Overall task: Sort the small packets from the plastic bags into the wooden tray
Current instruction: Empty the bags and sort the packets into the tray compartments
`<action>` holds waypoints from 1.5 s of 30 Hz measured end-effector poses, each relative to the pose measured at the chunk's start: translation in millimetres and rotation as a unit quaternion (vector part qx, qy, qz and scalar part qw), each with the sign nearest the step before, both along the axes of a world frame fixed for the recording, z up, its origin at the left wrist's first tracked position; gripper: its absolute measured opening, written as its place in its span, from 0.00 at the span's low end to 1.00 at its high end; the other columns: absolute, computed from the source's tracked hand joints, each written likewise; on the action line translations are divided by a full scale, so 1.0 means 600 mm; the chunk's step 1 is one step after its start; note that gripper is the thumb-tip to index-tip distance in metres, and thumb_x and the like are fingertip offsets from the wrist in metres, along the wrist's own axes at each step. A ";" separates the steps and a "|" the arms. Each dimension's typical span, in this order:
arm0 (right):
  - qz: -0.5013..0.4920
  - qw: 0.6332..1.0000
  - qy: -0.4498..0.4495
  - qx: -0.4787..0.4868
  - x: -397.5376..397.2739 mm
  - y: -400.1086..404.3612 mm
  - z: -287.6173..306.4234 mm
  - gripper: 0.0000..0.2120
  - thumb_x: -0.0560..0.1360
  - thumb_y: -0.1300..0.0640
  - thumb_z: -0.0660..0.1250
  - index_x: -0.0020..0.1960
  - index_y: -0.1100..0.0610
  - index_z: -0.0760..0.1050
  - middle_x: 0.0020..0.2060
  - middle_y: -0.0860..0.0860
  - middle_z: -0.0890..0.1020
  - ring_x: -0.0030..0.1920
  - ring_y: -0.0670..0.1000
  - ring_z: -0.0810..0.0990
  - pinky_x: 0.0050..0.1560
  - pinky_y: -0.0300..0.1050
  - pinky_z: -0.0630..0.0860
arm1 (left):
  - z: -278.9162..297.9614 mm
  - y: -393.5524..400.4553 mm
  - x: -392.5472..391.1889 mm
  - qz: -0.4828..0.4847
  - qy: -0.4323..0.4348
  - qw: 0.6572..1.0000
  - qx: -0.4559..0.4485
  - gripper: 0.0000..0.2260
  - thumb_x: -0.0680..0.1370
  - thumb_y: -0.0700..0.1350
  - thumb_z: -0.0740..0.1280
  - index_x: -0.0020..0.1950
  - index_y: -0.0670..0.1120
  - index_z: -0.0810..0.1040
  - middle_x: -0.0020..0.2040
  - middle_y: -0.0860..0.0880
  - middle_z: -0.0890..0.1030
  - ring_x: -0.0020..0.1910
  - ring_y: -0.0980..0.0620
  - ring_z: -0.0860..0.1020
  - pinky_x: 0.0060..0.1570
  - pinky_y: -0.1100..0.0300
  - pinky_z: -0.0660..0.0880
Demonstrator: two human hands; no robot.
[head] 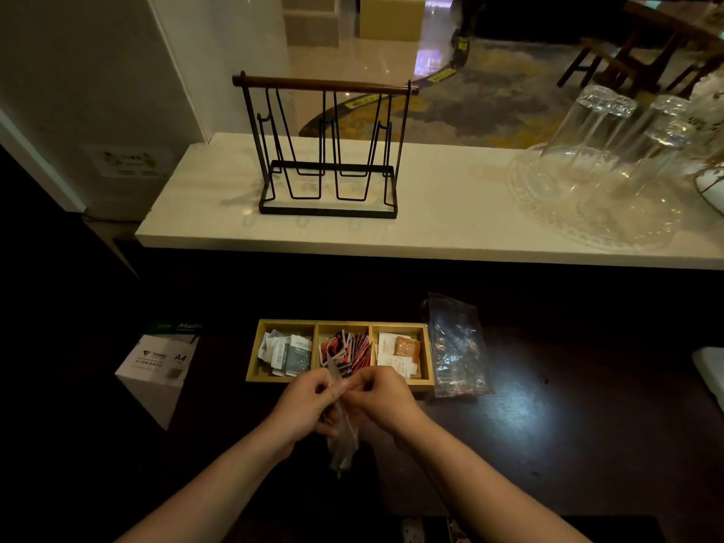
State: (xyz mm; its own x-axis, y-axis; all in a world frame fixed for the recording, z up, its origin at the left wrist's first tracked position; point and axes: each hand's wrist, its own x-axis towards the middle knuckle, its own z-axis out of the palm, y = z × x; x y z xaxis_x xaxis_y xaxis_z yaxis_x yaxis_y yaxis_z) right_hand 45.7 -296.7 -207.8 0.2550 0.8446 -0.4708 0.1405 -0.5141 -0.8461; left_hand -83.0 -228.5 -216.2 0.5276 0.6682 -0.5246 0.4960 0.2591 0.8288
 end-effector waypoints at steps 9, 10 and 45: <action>-0.011 0.999 0.033 -0.018 0.008 -0.001 0.001 0.02 0.73 0.64 0.68 0.43 0.60 0.77 0.34 0.50 0.80 0.30 0.44 0.79 0.32 0.34 0.77 | 0.005 -0.001 0.001 -0.053 0.031 0.997 0.048 0.10 0.79 0.45 0.63 0.39 0.44 0.68 0.43 0.38 0.81 0.42 0.39 0.83 0.32 0.54 0.81; -0.009 0.999 0.038 -0.019 0.008 -0.002 0.002 0.02 0.73 0.65 0.68 0.43 0.60 0.77 0.34 0.51 0.80 0.31 0.45 0.80 0.34 0.35 0.78 | 0.006 -0.001 0.000 -0.061 0.033 0.996 0.055 0.11 0.79 0.45 0.63 0.39 0.44 0.68 0.44 0.38 0.81 0.41 0.39 0.83 0.32 0.54 0.81; 0.128 0.927 -0.271 0.226 0.018 0.015 0.054 0.02 0.75 0.58 0.67 0.46 0.56 0.78 0.41 0.49 0.81 0.40 0.42 0.77 0.42 0.38 0.77 | -0.021 0.032 -0.050 0.016 0.053 0.993 -0.101 0.19 0.79 0.59 0.55 0.56 0.46 0.74 0.53 0.45 0.79 0.50 0.45 0.79 0.48 0.48 0.80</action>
